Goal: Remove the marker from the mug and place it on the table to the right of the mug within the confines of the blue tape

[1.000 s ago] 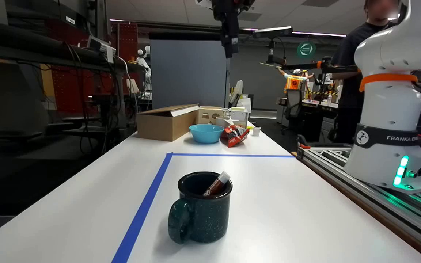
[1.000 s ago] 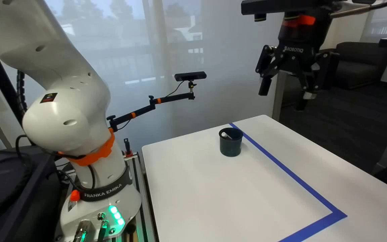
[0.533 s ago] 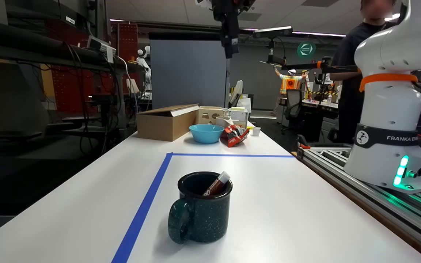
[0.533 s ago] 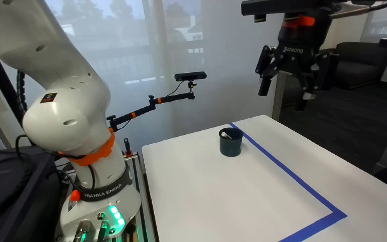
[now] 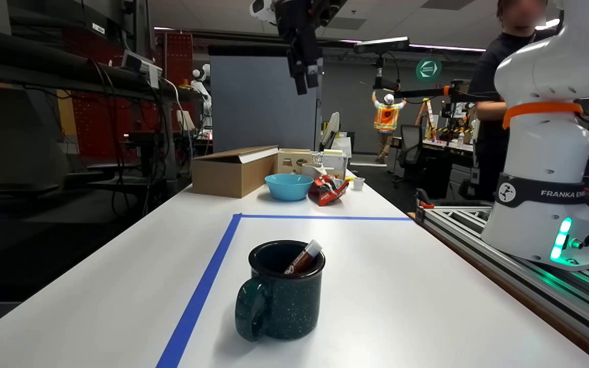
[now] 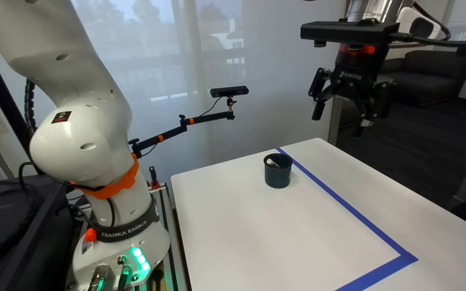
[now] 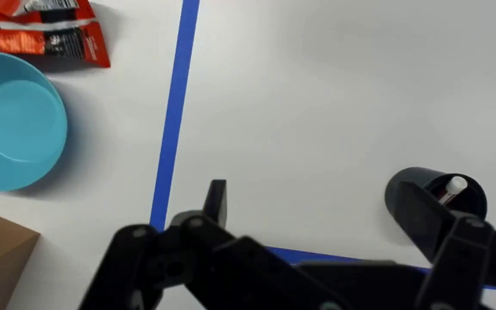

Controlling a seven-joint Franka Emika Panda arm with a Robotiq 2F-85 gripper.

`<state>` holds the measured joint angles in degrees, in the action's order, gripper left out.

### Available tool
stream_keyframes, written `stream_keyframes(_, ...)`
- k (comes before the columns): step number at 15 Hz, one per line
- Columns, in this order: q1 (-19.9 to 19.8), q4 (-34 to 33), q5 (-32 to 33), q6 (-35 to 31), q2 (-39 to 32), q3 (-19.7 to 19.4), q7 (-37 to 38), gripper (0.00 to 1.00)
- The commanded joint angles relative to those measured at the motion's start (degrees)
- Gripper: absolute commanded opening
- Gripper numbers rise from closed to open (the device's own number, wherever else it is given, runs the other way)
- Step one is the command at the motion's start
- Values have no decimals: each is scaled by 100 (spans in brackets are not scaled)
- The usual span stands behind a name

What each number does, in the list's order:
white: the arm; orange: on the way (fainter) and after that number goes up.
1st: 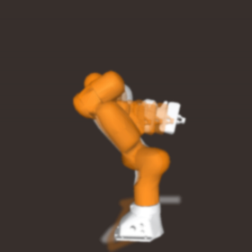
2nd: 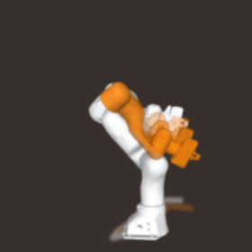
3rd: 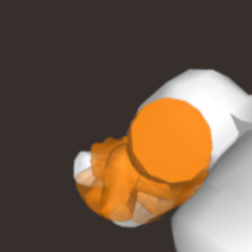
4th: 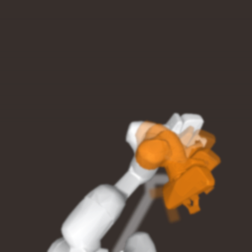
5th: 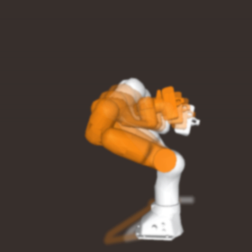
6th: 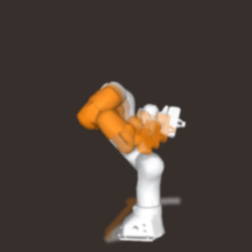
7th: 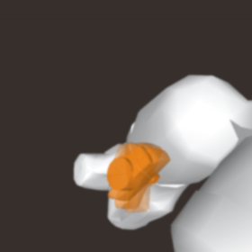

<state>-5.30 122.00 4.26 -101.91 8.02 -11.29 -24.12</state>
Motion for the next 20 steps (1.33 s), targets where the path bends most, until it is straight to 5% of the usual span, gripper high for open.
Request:
stream_keyframes(1, 134, -551, -349, -62, -627, 263, -69, 100)
stream_keyframes(11, 690, -1289, -636, -219, -1684, 1284, 1502, 100)
stream_keyframes(20, 1141, -1367, -438, -289, -2316, 1594, 2761, 100)
